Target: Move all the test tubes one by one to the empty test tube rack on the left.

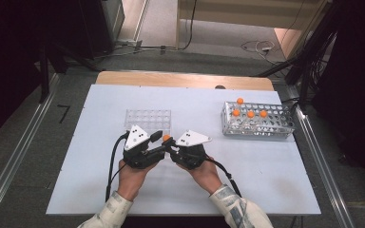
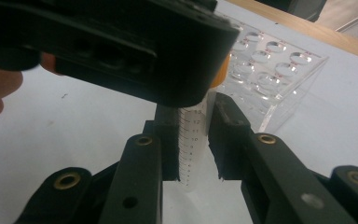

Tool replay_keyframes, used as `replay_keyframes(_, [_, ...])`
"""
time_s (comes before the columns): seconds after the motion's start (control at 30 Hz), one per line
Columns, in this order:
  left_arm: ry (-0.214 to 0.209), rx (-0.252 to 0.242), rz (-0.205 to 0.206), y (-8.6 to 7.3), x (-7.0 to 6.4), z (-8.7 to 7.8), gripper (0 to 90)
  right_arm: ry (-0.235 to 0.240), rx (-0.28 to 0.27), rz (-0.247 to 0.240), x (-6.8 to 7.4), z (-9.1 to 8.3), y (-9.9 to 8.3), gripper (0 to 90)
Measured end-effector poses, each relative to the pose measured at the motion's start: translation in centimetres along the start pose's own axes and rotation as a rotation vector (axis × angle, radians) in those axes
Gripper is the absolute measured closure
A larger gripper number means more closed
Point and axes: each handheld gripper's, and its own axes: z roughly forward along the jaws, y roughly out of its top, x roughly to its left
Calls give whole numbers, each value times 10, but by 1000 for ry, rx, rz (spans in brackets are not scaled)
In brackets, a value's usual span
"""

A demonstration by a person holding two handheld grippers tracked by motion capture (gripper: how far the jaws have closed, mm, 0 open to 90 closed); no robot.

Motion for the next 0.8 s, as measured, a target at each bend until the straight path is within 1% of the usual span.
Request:
replay_keyframes(0.03, [-2, 4, 6, 0, 0, 0, 572, 2, 0, -1, 0, 1, 0, 720])
replay_keyframes(0.07, [-1, 6, 7, 0, 0, 1, 616, 1, 2, 0, 1, 1, 0, 720])
replay_keyframes(0.1, [2, 8, 10, -1, 0, 1, 616, 1, 2, 0, 1, 1, 0, 720])
replay_keyframes(0.17, [3, 13, 15, -1, 1, 2, 647, 2, 0, 3, 0, 1, 0, 720])
replay_keyframes(0.37, [7, 19, 19, -2, 0, 3, 683, 2, -1, 11, 0, -1, 1, 720])
replay_keyframes(0.53, [8, 20, 16, -1, 0, 4, 695, -1, 1, 16, -1, -2, 1, 719])
replay_keyframes(0.67, [-2, 24, 13, 2, -1, 4, 698, 1, 2, 16, -2, -4, 2, 710])
replay_keyframes(0.7, [-3, 27, 12, 3, -1, 4, 698, 3, 1, 20, -3, -5, 2, 683])
replay_keyframes(0.73, [-4, 25, 9, 3, -1, 4, 698, 10, 8, 22, -4, -7, 2, 615])
replay_keyframes(0.77, [-2, 25, 9, 4, -1, 4, 698, 10, 8, 22, -4, -7, 2, 615])
replay_keyframes(0.8, [-1, 22, 7, 5, -1, 4, 698, 18, 13, 26, -7, -10, 1, 531])
